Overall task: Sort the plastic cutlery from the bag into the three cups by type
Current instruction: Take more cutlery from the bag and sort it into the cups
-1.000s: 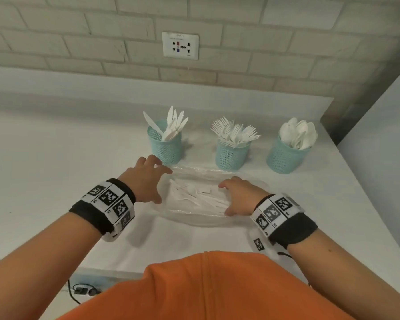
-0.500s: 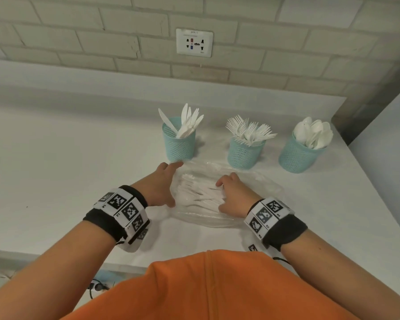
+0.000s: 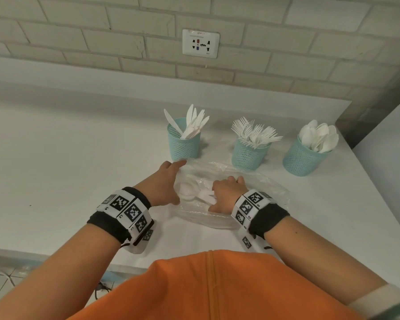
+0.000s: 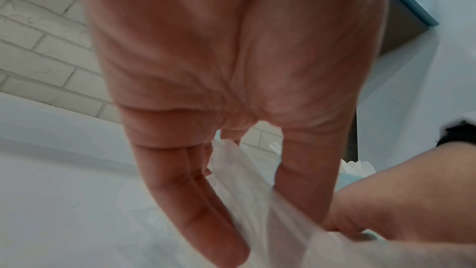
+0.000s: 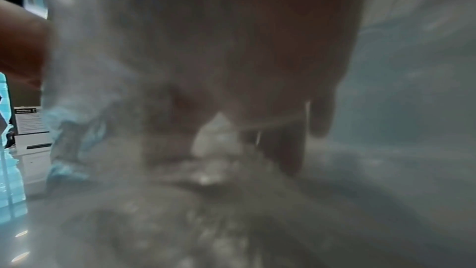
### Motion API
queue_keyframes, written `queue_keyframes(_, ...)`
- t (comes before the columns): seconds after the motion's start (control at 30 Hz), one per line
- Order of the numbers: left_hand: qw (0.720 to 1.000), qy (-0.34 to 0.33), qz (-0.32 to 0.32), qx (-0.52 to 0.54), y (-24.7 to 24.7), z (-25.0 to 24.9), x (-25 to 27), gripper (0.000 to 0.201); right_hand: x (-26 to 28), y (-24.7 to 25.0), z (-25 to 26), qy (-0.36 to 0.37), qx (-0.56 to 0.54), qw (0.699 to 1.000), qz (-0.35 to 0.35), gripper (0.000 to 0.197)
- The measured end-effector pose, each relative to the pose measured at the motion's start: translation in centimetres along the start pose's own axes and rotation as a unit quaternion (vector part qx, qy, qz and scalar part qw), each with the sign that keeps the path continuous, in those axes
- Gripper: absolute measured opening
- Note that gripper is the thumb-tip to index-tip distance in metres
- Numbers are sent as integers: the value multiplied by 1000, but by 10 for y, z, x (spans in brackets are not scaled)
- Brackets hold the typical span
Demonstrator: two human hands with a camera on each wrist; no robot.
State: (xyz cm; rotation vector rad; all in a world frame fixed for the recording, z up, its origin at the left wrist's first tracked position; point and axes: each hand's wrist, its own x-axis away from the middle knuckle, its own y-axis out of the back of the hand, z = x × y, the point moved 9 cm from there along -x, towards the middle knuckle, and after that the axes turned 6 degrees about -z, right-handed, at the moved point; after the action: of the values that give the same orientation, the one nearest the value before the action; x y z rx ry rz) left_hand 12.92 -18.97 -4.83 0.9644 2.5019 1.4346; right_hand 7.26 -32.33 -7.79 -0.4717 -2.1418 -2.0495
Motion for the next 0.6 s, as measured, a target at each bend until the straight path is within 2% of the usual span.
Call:
queue_keyframes(0.2, 1000, 18, -9, 3, 5, 1, -1, 105, 2, -7, 8, 13, -57, 998, 25, 44)
queue_keyframes(0.43, 999, 41, -28, -13, 12, 7, -4, 100, 12, 0, -20, 30, -155, 987, 22, 37)
queue_keyframes(0.6, 997, 36, -52, -45, 18, 9, -2, 82, 23, 9, -30, 53, -260, 964, -3, 37)
